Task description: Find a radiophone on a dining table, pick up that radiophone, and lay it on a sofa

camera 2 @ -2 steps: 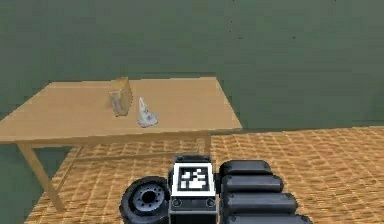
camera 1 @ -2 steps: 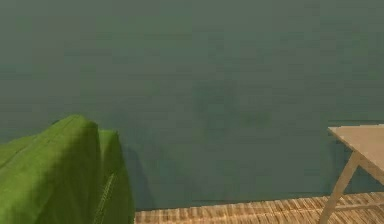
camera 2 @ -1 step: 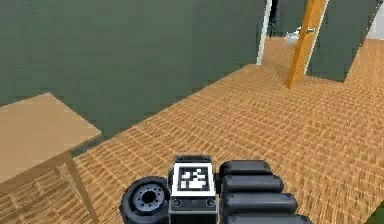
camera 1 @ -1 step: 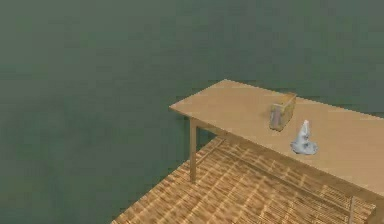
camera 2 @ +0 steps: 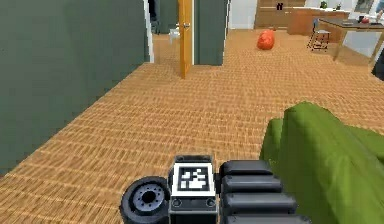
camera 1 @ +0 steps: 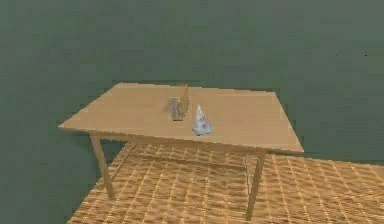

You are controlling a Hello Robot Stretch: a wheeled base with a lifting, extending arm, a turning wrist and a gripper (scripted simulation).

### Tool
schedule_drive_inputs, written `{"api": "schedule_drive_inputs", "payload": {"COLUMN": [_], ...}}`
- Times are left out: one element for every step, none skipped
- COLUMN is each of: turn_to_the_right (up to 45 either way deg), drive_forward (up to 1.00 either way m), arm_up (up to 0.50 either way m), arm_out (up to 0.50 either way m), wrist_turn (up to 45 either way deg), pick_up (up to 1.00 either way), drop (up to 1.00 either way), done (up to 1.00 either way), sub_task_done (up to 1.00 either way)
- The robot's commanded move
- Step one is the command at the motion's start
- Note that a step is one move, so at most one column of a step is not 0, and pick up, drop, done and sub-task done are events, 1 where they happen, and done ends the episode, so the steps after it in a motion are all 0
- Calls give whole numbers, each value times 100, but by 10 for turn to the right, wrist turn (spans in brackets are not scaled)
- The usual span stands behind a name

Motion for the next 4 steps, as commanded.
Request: {"api": "schedule_drive_inputs", "payload": {"turn_to_the_right": [-450,-450,450,450], "drive_forward": [0,0,0,0], "arm_up": [0,0,0,0], "arm_out": [0,0,0,0], "wrist_turn": [0,0,0,0], "pick_up": [0,0,0,0], "drop": [0,0,0,0], "done": [0,0,0,0], "sub_task_done": [0,0,0,0]}}
